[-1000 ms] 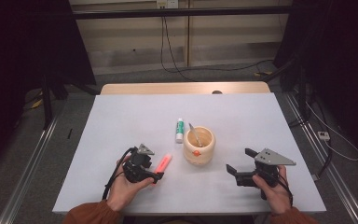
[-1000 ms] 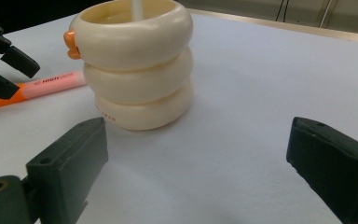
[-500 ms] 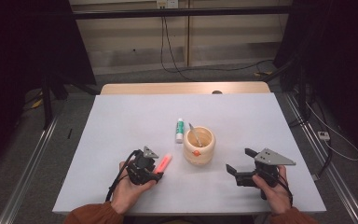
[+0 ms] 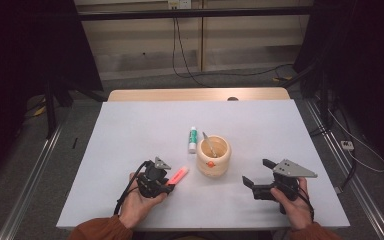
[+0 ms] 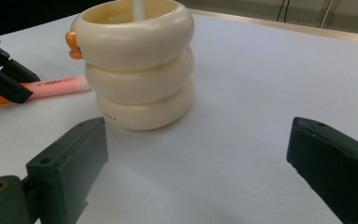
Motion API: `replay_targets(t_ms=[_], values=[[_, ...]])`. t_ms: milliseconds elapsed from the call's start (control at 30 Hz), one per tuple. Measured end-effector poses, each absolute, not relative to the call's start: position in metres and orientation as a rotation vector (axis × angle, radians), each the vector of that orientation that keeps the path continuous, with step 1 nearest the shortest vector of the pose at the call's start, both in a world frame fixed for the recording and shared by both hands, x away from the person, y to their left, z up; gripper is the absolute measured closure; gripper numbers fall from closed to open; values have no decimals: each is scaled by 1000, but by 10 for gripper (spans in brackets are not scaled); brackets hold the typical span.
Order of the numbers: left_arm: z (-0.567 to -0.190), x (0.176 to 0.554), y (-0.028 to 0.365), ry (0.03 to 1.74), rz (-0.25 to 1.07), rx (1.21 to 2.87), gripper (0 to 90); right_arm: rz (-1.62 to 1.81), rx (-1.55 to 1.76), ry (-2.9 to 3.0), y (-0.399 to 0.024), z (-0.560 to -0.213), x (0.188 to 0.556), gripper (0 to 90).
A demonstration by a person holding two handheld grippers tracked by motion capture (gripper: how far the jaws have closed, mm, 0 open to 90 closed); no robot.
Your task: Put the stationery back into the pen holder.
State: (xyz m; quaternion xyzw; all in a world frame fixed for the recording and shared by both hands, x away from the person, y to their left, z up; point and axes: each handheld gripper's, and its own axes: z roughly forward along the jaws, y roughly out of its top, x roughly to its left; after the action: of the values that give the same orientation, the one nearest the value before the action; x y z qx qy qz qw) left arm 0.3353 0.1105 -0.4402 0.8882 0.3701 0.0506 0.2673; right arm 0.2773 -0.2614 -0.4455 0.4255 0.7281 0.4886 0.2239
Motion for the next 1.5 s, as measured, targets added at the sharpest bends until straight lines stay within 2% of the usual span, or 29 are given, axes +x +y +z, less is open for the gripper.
replay_targets(t_ms=[133,633,1067,1500], values=[[-440,338,114,1002,92,2377,671,1349,1175,2008,-262,-445,278,50],[-426,342,133,943,60,2296,672,1351,1172,2008,-262,-445,278,51],[-398,341,149,803,23,2236,671,1365,1155,2018,-259,-443,278,49],[-389,334,152,689,-27,2237,671,1388,1140,2057,-254,-441,280,43]])
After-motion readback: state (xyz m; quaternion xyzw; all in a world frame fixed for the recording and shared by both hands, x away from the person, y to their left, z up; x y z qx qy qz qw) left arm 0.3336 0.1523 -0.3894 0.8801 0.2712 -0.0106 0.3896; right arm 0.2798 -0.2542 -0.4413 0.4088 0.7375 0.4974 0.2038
